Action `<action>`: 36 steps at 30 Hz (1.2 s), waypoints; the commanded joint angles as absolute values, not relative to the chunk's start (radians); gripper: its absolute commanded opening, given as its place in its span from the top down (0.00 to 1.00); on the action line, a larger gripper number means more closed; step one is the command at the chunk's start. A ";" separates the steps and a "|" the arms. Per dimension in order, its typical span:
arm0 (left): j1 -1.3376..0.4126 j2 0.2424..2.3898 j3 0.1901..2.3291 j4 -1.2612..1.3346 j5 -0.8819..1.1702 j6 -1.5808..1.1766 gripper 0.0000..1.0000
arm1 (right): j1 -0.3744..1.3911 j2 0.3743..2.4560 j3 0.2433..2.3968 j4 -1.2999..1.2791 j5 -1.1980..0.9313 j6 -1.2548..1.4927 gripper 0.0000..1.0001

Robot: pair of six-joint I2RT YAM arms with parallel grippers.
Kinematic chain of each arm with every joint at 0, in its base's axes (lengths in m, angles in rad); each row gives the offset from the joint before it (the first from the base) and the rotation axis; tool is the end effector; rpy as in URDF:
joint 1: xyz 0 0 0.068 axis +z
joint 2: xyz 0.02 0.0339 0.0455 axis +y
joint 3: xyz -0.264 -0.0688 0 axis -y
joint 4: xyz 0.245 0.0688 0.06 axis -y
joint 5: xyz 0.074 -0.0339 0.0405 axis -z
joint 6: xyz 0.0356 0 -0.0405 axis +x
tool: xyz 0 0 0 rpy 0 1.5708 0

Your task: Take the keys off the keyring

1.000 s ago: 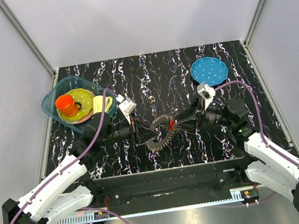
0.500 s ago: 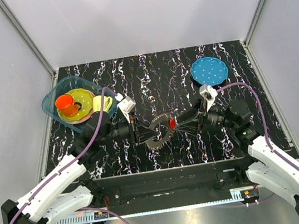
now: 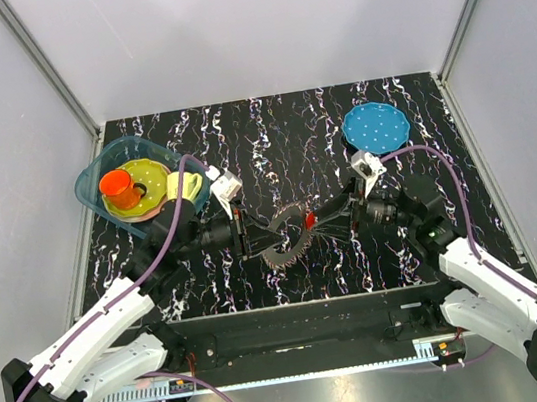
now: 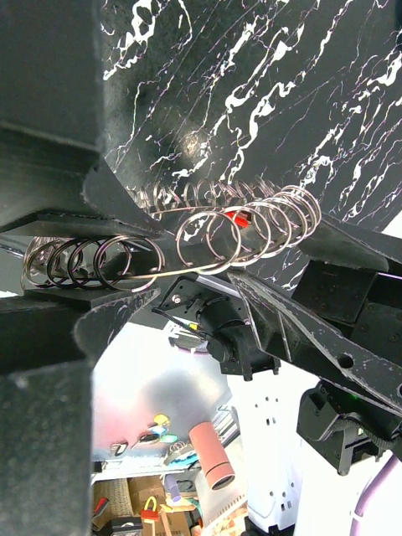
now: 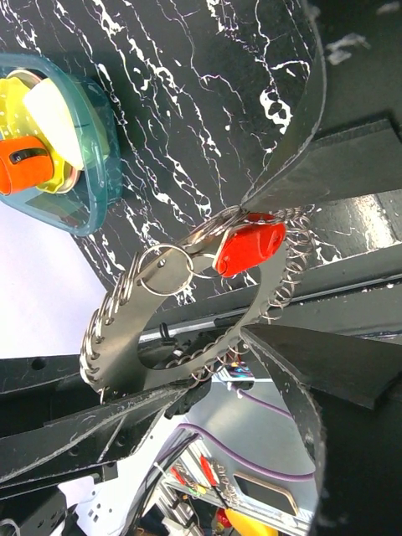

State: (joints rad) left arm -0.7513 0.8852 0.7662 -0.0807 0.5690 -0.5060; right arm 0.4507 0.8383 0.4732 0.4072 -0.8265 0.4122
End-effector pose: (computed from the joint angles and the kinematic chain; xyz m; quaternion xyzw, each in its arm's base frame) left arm 0.1368 -0.1541 0.3277 0.2673 0.7156 -0.5331 0.3637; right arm 0.1612 0.1071 0.2825 -0.3020 0.6281 0.5289 0.4843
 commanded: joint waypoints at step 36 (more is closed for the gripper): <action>-0.747 0.917 0.776 0.015 0.563 -0.486 1.00 | 0.489 0.861 0.436 0.730 -0.920 0.594 0.65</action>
